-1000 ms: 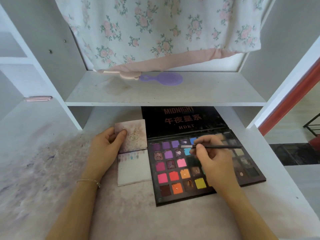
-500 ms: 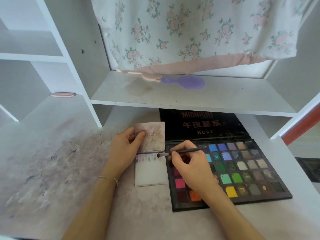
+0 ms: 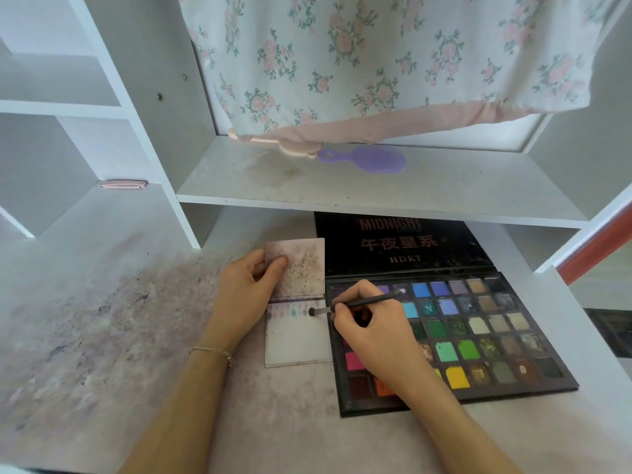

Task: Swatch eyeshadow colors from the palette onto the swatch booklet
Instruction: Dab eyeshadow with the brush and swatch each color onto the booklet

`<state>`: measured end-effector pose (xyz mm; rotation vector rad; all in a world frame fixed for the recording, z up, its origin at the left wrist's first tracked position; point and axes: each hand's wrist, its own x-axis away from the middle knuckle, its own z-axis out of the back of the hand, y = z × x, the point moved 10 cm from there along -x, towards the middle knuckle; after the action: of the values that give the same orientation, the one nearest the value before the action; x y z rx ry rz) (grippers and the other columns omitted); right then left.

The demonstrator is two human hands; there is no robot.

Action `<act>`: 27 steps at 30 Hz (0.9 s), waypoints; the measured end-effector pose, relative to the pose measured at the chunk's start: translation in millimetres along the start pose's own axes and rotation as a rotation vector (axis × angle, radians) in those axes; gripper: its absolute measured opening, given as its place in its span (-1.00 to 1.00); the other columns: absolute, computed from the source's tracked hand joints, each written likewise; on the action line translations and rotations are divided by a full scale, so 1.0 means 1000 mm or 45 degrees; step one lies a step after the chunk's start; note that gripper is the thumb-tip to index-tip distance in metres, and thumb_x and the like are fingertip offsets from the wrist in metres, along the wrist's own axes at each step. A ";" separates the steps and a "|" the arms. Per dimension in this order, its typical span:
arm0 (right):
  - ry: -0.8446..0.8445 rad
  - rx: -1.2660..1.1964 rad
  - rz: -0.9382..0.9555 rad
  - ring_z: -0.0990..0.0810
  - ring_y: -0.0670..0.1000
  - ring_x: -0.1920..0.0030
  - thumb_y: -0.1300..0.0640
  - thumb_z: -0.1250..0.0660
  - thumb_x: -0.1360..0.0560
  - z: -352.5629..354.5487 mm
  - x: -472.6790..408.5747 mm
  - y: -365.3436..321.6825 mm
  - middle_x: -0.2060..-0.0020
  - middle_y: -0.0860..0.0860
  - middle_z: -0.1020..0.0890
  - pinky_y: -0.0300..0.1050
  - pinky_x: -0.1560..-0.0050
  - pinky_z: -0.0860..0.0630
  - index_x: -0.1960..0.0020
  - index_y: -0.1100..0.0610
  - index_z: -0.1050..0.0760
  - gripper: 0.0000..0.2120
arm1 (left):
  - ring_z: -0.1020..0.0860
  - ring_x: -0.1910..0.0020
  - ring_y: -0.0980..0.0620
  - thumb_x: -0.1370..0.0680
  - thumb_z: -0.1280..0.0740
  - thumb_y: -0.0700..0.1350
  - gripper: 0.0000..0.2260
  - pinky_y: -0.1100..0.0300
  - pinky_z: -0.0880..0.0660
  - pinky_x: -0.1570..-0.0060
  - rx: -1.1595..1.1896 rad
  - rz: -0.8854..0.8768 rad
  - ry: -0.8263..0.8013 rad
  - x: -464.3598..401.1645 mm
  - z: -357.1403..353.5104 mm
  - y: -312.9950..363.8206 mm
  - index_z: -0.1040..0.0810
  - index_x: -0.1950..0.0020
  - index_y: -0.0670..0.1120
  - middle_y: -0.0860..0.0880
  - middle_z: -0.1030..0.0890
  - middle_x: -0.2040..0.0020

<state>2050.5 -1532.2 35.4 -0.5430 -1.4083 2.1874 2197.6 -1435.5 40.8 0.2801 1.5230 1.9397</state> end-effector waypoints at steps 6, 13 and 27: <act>0.005 0.018 0.016 -0.48 -0.22 0.40 0.19 -0.28 -0.48 0.000 -0.001 -0.003 0.43 -0.10 -0.52 -0.39 0.41 -0.40 0.24 -0.06 -0.42 -0.82 | -0.60 0.17 0.24 -0.52 -0.28 -0.09 -0.92 0.39 -0.53 0.25 0.003 0.003 -0.005 0.000 0.000 0.000 -0.55 0.12 0.07 0.13 -0.64 0.16; 0.010 0.035 0.050 -0.47 -0.21 0.40 0.20 -0.27 -0.47 0.000 -0.001 -0.005 0.44 -0.10 -0.49 -0.39 0.42 -0.39 0.25 -0.05 -0.40 -0.81 | -0.61 0.20 0.22 -0.52 -0.29 -0.12 -0.88 0.39 -0.52 0.24 0.025 0.003 0.005 0.000 0.001 -0.001 -0.56 0.13 0.08 0.14 -0.65 0.19; 0.007 0.012 0.043 -0.46 -0.23 0.42 0.21 -0.28 -0.47 0.000 0.000 -0.004 0.47 -0.11 -0.47 -0.41 0.43 -0.37 0.26 -0.04 -0.41 -0.80 | -0.60 0.18 0.30 -0.52 -0.28 -0.13 -0.87 0.47 -0.47 0.30 0.067 0.001 -0.014 0.001 -0.001 0.001 -0.55 0.13 0.11 0.23 -0.62 0.21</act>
<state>2051.0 -1530.9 39.4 -0.5732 -1.3945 2.2163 2196.1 -1436.1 41.6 0.3135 1.5691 1.8976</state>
